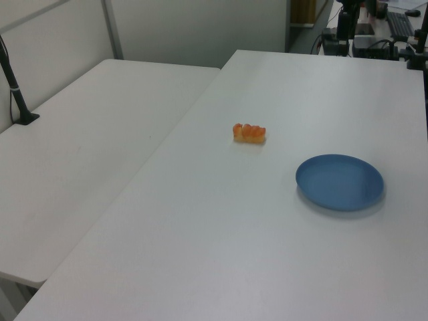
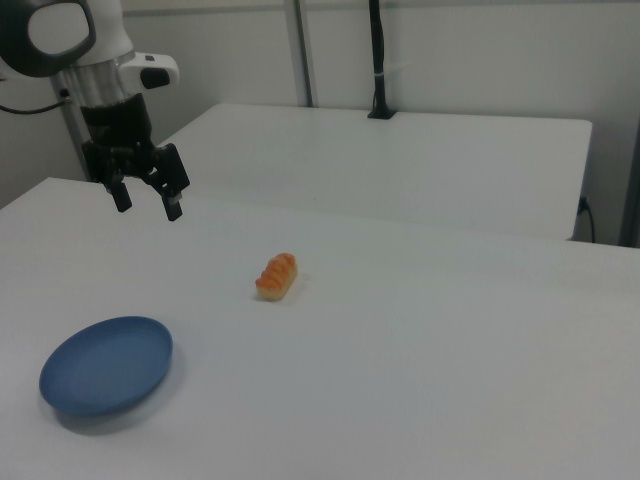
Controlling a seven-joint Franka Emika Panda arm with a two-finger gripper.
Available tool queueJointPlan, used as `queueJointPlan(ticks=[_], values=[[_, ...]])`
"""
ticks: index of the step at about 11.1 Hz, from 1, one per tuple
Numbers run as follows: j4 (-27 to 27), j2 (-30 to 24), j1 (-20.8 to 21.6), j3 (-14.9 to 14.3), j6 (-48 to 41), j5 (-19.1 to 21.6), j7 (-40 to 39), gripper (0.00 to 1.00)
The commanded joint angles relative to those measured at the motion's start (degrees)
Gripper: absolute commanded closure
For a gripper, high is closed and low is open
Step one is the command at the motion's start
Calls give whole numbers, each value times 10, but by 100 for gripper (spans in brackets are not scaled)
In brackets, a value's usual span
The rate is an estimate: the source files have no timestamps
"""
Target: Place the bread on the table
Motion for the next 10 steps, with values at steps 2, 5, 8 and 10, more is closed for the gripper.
queueJointPlan(ticks=[2,5,8,10], values=[[-9,-6,10,-10,6,8,0,0],[-2,1,11,-10,2,8,0,0],[-2,2,11,-10,2,8,0,0],[-2,2,11,-10,2,8,0,0]])
